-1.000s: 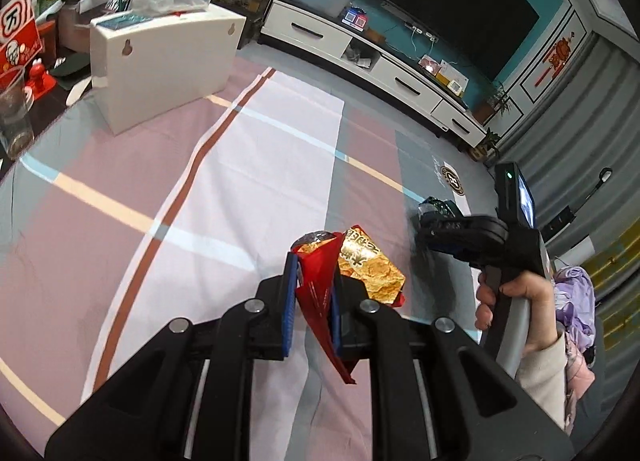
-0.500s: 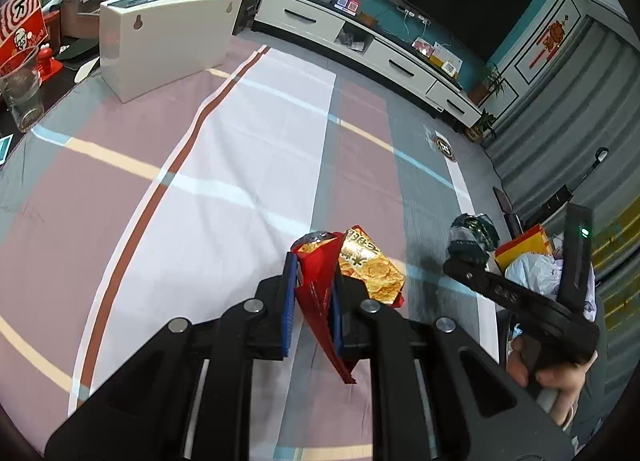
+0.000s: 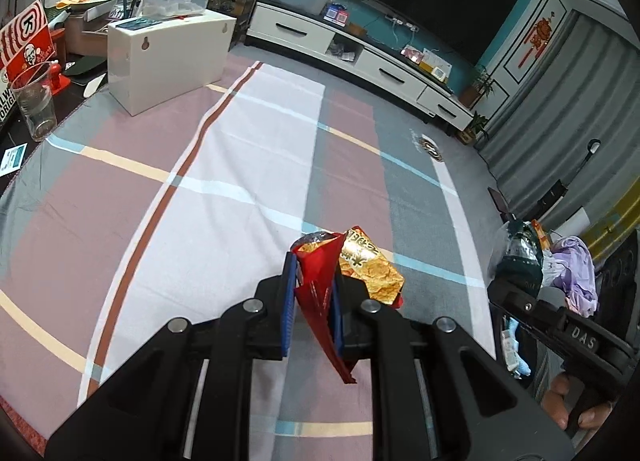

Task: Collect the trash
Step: 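Carry the red chip bag and dark green bag over the bin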

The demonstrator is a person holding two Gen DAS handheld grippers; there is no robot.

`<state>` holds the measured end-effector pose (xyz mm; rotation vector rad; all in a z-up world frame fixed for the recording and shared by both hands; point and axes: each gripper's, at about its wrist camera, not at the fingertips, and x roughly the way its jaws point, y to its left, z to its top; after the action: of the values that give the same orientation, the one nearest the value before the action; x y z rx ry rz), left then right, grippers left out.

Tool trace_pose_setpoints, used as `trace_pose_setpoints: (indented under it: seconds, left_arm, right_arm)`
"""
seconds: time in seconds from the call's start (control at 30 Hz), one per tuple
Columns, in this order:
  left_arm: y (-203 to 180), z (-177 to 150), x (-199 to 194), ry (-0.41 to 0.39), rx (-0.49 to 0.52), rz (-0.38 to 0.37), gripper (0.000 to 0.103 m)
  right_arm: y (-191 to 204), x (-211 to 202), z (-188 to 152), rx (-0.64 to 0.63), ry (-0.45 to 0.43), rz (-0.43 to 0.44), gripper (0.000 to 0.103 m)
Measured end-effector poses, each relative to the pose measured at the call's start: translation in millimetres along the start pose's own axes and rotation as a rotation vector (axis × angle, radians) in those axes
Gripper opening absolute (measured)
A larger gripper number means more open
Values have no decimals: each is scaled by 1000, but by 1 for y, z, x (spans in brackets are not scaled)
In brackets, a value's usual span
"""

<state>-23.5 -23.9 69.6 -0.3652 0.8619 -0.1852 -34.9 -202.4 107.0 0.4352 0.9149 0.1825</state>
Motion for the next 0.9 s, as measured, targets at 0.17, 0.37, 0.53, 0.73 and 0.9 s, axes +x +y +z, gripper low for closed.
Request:
trace_pose_setpoints:
  seconds: [0.17,0.37,0.53,0.73,0.9]
  left_arm:
    - [-14,-4,-8,0,30,-46,16]
    - [-35,-10,-16,-21,84,-59,17]
    - [-48,-15,-17,-19,118,-75,17]
    - [-65,-16,-15,-22,141,-87,17]
    - [-85,-14,-15,-38,157,-115,17]
  right_arm:
    - [7,-19,-16,-45,-59,-119,24]
    - [6,-30,-26,-61,-81,-148,24]
    - [7,-42,-26,-82,-125,-190,24]
    - [1,-57,-22,-97,-187,-238,24]
    - [-6,-68,-8,-138,-236,-276,24]
